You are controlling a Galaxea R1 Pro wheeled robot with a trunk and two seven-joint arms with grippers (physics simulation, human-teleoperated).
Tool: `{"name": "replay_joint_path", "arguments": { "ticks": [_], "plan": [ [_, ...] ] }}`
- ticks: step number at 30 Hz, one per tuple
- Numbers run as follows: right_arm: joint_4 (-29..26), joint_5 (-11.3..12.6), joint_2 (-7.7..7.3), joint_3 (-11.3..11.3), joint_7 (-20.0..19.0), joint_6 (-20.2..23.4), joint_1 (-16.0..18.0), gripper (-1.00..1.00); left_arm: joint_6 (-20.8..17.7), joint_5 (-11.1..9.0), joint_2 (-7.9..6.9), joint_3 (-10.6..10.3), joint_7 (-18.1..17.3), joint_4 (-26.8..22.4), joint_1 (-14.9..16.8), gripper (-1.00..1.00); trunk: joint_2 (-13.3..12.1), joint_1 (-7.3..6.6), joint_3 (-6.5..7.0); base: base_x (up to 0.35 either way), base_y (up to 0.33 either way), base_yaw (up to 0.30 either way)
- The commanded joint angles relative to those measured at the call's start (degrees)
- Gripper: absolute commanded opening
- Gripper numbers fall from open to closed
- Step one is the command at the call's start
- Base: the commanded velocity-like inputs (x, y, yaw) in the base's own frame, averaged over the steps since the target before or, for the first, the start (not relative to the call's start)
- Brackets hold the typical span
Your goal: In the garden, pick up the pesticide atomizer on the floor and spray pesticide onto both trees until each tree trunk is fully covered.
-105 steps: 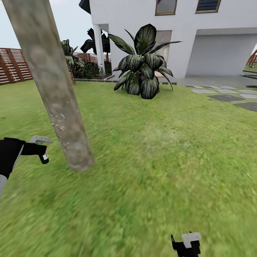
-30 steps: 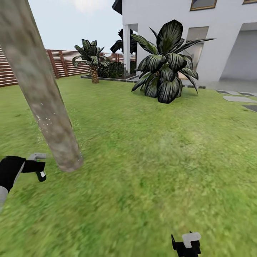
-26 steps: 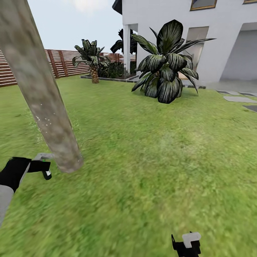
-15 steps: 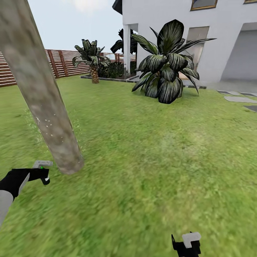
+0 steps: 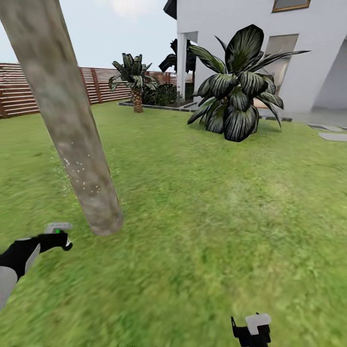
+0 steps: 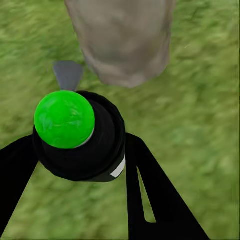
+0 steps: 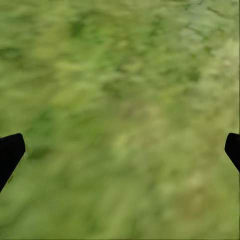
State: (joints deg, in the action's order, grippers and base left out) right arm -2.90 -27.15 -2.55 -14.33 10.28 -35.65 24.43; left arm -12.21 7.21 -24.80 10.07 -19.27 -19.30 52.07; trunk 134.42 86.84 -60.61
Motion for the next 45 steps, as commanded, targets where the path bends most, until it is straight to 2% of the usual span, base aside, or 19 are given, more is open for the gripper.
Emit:
{"name": "replay_joint_path", "arguments": {
  "ticks": [1, 5, 8, 9, 12, 17, 20, 23, 30, 32, 35, 45],
  "plan": [
    [0.0, 0.0, 0.0, 0.0, 0.0, 0.0, 0.0, 1.0, 0.1, -0.8, -0.12, 0.0, -0.2, -0.1, 0.0, -1.0, 0.0, 0.0, 0.0, 0.0, 0.0, 0.277],
    [0.0, 0.0, 0.0, 0.0, 0.0, 0.0, 0.0, 1.0, -1.1, -1.4, -0.28, -0.3, -0.1, -0.8, 0.9, -1.0, 0.0, 0.0, 0.0, 0.0, 0.0, 0.274],
    [0.0, 0.0, 0.0, 0.0, 0.0, 0.0, 0.0, 1.0, -4.8, -1.6, -0.23, -0.4, -0.2, -5.1, 0.5, -1.0, 0.0, 0.0, 0.0, 0.0, 0.0, 0.119],
    [0.0, 0.0, 0.0, 0.0, 0.0, 0.0, 0.0, 1.0, -4.9, -1.5, 0.02, -0.5, 0.0, -6.8, 0.2, -1.0, 0.0, 0.0, 0.0, 0.0, 0.0, 0.02],
    [0.0, -0.1, 0.0, 0.0, 0.0, 0.0, 0.0, 1.0, -5.0, -1.9, 0.28, -0.4, 0.0, -7.7, 0.0, -1.0, 0.0, 0.0, 0.0, 0.0, 0.0, 0.007],
    [0.0, -0.1, 0.0, 0.0, -0.1, 0.0, 0.0, 1.0, -4.8, -2.0, 0.55, -0.5, 0.1, -7.1, -0.1, -1.0, 0.0, 0.0, 0.0, 0.1, -0.193, 0.001],
    [0.0, -0.1, 0.03, 0.1, -0.1, 0.0, 0.0, 1.0, -4.8, -1.8, 1.77, -0.4, 0.3, -6.9, -2.6, -1.0, 0.0, 0.0, 0.0, 0.035, -0.264, 0.005],
    [0.0, -0.1, 0.08, 0.1, -0.1, 0.0, 0.0, 1.0, -4.8, -1.8, 2.42, -0.4, 0.4, -7.1, -3.8, -1.0, 0.0, 0.0, 0.0, 0.006, -0.27, 0.128],
    [-0.1, 0.0, 0.1, 0.0, 0.0, 0.0, 0.0, 1.0, -4.8, -2.2, 2.8, -0.2, 5.1, -5.0, -4.2, -1.0, 0.0, 0.0, 0.0, 0.0, -0.273, 0.172],
    [-0.1, 0.0, 0.09, 0.0, 0.0, 0.0, 0.0, 1.0, -4.7, -2.0, 4.06, -0.3, 5.5, -4.9, -4.2, -1.0, 0.0, 0.0, 0.0, 0.002, -0.274, 0.012],
    [-0.1, 0.0, 0.09, 0.0, 0.0, 0.0, 0.0, 1.0, -4.7, -1.9, 5.28, -0.4, 8.6, -4.8, -4.2, -1.0, 0.0, 0.0, 0.0, 0.074, -0.27, 0.003],
    [-0.1, 0.0, 0.08, 0.0, 0.0, 0.0, 0.0, 1.0, -4.7, -2.3, 5.47, -0.3, 9.8, -5.0, -4.2, -1.0, 0.0, 0.0, 0.0, 0.21, -0.203, 0.0]
  ]
}}
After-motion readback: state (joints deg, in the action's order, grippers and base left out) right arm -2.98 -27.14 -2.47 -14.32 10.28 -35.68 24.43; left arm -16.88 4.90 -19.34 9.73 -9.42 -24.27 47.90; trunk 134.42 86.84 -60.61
